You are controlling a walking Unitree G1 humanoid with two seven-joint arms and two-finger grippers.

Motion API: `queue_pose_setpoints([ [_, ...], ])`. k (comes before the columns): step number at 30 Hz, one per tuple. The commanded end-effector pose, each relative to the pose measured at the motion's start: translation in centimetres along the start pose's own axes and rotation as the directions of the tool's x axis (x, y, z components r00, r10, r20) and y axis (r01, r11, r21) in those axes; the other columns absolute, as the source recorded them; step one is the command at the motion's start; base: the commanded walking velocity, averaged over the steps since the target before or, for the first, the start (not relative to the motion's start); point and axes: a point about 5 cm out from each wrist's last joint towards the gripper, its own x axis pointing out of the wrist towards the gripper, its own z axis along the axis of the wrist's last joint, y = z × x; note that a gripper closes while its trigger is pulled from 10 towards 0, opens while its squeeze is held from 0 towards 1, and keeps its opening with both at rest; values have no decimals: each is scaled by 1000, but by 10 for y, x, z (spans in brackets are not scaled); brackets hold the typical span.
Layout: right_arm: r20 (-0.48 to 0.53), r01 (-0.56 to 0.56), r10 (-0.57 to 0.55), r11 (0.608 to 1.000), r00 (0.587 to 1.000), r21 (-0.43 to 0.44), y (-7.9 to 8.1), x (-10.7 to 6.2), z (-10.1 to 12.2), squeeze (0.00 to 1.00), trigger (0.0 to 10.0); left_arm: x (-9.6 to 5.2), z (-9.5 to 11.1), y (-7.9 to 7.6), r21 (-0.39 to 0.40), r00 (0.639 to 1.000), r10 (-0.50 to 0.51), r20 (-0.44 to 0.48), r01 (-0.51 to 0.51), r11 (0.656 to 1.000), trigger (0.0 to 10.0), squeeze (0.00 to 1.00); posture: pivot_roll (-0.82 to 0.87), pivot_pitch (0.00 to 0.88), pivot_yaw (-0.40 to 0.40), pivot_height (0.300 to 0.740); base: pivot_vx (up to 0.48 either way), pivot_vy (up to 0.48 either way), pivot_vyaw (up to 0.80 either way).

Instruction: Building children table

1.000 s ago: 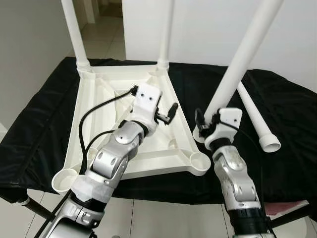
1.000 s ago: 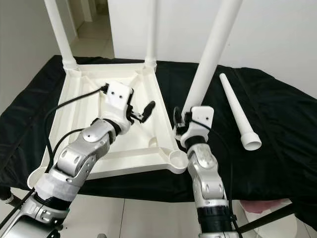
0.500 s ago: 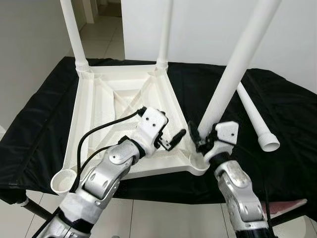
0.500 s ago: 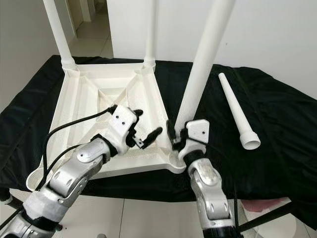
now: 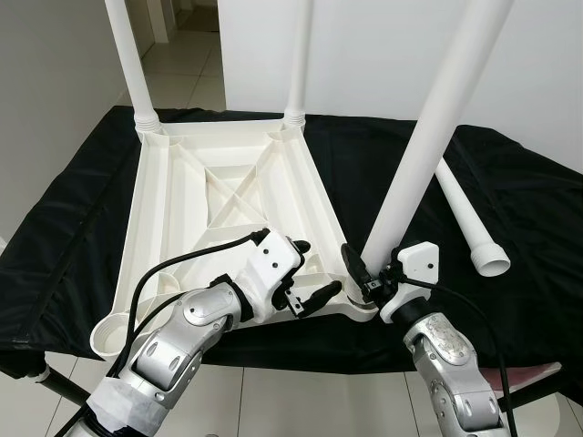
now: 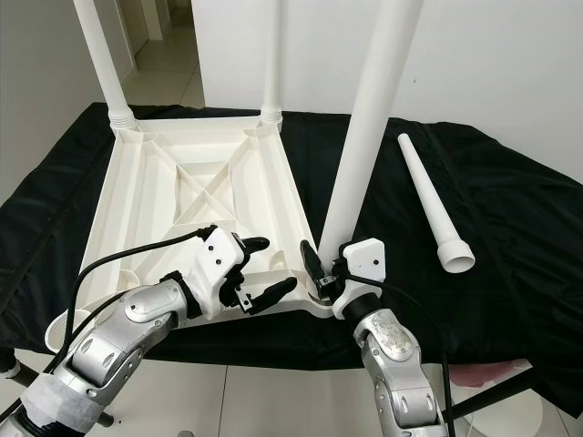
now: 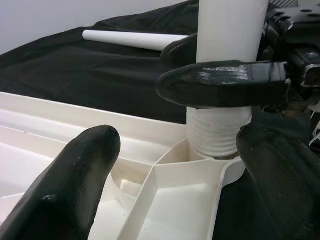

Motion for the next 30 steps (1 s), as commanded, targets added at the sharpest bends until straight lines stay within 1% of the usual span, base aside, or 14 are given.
queue_pose_setpoints([
  [1, -53, -14, 14, 1000, 998, 3, 1, -3, -11, 0, 10000, 0, -5, -3, 7, 1000, -16, -20, 16, 1000, 10000, 0, 46, 80, -19, 740, 0, 0, 0],
  [6, -64, -36, 36, 999, 997, 2, 0, -3, -14, 0, 10000, -1, -5, -4, 0, 999, -32, -15, 32, 999, 10000, 0, 46, 80, -22, 740, 0, 0, 0],
  [9, -72, -42, 42, 999, 997, -5, -2, -2, -17, 0, 10000, -1, -5, -5, 1, 999, -40, -14, 40, 999, 10000, 0, 48, 77, -23, 740, 0, 0, 0],
  [11, -85, -65, 63, 998, 994, -23, -3, -1, -21, 0, 10000, -1, -6, -5, 4, 999, -42, -17, 42, 999, 10000, 0, 48, 79, -23, 740, 0, 0, 0],
  [14, -90, -77, 75, 997, 993, -24, -3, -1, -22, 0, 10000, -1, -6, -5, 6, 999, -42, -17, 42, 999, 10000, 0, 49, 79, -24, 740, 0, 0, 0],
  [21, -122, -157, 149, 985, 981, -66, 3, -7, -28, 0, 10000, -2, -5, -5, 6, 999, -43, -17, 43, 999, 10000, 0, 53, 79, -27, 740, 0, 0, 0],
  [26, -128, -190, 181, 980, 975, -64, 5, -9, -30, 0, 10000, -3, -5, -5, 4, 999, -42, -18, 43, 999, 10000, 0, 53, 79, -27, 740, 0, 0, 0],
  [30, -134, -245, 236, 968, 963, -56, 10, -12, -30, 0, 10000, -4, -5, -5, 8, 999, -43, -19, 43, 999, 10000, 0, 54, 86, -27, 740, 0, 0, 0],
])
